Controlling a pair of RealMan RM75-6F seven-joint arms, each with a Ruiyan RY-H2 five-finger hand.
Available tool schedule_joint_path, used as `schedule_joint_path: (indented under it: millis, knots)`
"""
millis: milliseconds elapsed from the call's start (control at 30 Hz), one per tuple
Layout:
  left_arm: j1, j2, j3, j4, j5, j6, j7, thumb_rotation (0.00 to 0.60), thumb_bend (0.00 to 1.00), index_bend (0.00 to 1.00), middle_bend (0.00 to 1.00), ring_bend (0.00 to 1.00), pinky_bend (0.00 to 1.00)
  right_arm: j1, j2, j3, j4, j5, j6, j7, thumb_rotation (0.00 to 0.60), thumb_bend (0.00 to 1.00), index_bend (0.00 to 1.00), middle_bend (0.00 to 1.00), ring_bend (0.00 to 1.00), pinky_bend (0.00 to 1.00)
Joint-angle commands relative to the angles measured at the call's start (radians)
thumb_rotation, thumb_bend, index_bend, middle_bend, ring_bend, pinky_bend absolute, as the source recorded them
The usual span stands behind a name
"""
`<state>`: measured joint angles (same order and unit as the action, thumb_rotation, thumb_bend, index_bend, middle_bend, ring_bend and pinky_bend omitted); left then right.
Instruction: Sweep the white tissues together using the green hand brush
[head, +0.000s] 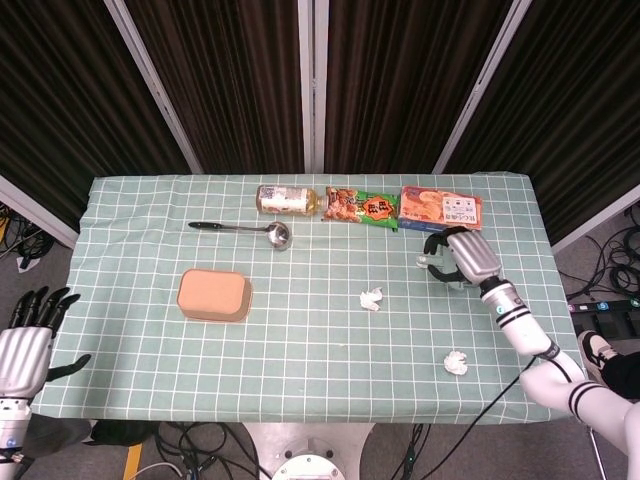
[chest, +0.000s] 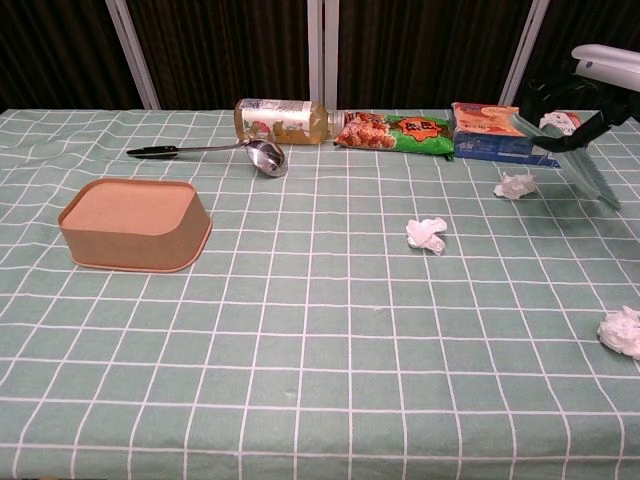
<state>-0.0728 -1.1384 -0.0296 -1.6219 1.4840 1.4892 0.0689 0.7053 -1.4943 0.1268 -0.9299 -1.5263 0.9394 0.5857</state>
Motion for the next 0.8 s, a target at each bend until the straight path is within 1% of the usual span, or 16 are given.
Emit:
schedule_joint_path:
  millis: [33,100,267,433,567,700,800]
  knots:
    - [0.002,0.01,0.0,-0.017,-0.005,0.0,0.017,0.6,0.1,0.15,0.1,0.0,0.02,0.099,-0.089,-0.047,0.212,-0.099,-0.026,0.272,0.6,0.29,0.74,0.64,0.33,0.28]
    - [0.003,0.017,0.0,-0.032,-0.007,0.001,0.028,0.6,0.1,0.15,0.1,0.0,0.02,0.119,-0.123,-0.065,0.285,-0.117,-0.026,0.34,0.6,0.3,0.74,0.64,0.33,0.28]
    - [0.009,0.029,0.001,-0.061,-0.017,0.002,0.055,0.6,0.1,0.15,0.1,0.0,0.02,0.158,-0.192,-0.103,0.429,-0.138,-0.051,0.465,0.6,0.32,0.75,0.64,0.33,0.28]
    - [0.009,0.035,0.0,-0.089,-0.023,0.0,0.078,0.6,0.1,0.15,0.1,0.0,0.02,0.192,-0.255,-0.146,0.521,-0.163,-0.075,0.578,0.6,0.33,0.78,0.65,0.34,0.28]
    - [0.01,0.045,0.0,-0.112,-0.018,0.006,0.093,0.6,0.1,0.15,0.1,0.0,0.02,0.206,-0.278,-0.184,0.537,-0.189,-0.057,0.703,0.6,0.33,0.81,0.66,0.34,0.28]
    - [0.014,0.056,-0.001,-0.129,-0.017,0.014,0.103,0.6,0.1,0.15,0.1,0.0,0.02,0.203,-0.284,-0.21,0.52,-0.208,0.018,0.846,0.6,0.33,0.83,0.67,0.34,0.28]
    - [0.018,0.062,0.002,-0.135,-0.012,0.018,0.104,0.6,0.1,0.15,0.1,0.0,0.02,0.209,-0.286,-0.227,0.502,-0.224,0.068,0.918,0.6,0.33,0.83,0.67,0.35,0.28]
